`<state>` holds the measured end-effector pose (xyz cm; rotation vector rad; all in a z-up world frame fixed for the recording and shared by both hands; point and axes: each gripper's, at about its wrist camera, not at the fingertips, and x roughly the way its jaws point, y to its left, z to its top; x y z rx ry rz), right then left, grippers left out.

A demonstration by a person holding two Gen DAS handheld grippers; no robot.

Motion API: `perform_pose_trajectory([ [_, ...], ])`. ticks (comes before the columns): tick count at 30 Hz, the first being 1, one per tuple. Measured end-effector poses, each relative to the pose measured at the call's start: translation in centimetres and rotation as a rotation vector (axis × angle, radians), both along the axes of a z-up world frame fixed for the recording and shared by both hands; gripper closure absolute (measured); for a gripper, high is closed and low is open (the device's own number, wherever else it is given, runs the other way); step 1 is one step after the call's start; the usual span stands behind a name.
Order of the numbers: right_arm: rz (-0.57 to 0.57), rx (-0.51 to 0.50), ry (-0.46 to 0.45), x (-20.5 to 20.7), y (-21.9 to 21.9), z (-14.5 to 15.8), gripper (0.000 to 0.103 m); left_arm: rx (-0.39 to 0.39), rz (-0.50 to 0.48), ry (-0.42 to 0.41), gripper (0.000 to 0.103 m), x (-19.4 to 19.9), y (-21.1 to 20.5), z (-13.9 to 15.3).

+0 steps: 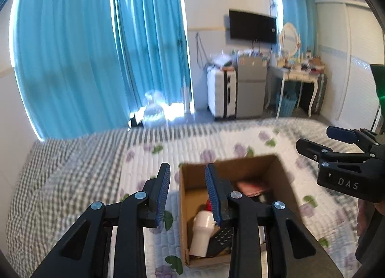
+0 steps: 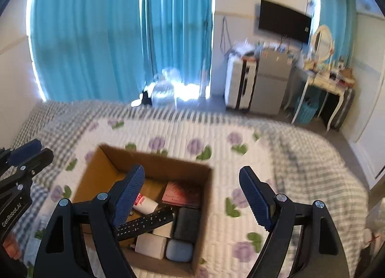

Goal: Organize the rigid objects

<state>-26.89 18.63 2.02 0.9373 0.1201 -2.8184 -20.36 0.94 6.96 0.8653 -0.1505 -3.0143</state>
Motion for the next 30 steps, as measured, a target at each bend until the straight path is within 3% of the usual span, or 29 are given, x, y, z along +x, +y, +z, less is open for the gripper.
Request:
perform_pose_trajectory([
  [7, -0.016, -0.012, 0.133, 6.8, 1.1, 6.9, 0.022, -0.003, -0.020, 0.117, 0.070, 4.8, 0.9, 5.5],
  [11, -0.021, -0.012, 0.216, 11.6, 1.3, 9.5, 0.022, 0.000, -0.029, 0.171, 0.070, 8.0, 0.7, 7.1],
  [12, -0.024, -0.018, 0.246, 13.2, 1.4, 10.1, 0.022, -0.001, -0.028, 0.186, 0.067, 8.9, 0.7, 7.3],
  [13, -0.024, -0.025, 0.264, 14.3, 1.5, 10.4, 0.022, 0.001, -0.026, 0.203, 0.053, 9.9, 0.6, 7.3],
  [15, -0.021, -0.047, 0.295, 16.6, 1.7, 10.8, 0.022, 0.015, -0.026, 0.234, 0.039, 11.8, 0.5, 6.9],
  [16, -0.021, -0.058, 0.306, 17.7, 1.7, 10.7, 0.022, 0.024, -0.033, 0.253, 0.039, 12.9, 0.5, 6.4],
  [18, -0.015, -0.071, 0.330, 19.4, 1.4, 10.2, 0.022, 0.026, -0.031, 0.264, 0.035, 14.0, 0.5, 5.5],
  [21, -0.019, -0.078, 0.337, 20.8, 1.2, 8.5, 0.022, 0.050, 0.010, 0.258, 0.019, 14.9, -0.1, 3.2],
  [23, -0.034, -0.102, 0.349, 21.6, 1.5, 6.5, 0.016, 0.060, 0.052, 0.273, 0.010, 15.3, -0.7, 1.2],
  [24, -0.038, -0.113, 0.364, 21.9, 1.7, 5.5, 0.004, 0.063, 0.078, 0.286, 0.005, 15.5, -1.0, 0.1],
  [25, -0.052, -0.122, 0.397, 22.2, 1.9, 4.4, 0.000, 0.065, 0.098, 0.307, 0.001, 15.7, -1.3, -1.1],
  [27, -0.082, -0.112, 0.444, 22.5, 2.0, 1.9, 0.000, 0.067, 0.097, 0.334, 0.000, 16.2, -1.8, -3.0],
  [30, -0.089, -0.081, 0.428, 21.5, 1.8, -1.2, 0.000, 0.033, 0.094, 0.324, 0.000, 15.7, -1.6, -5.0],
])
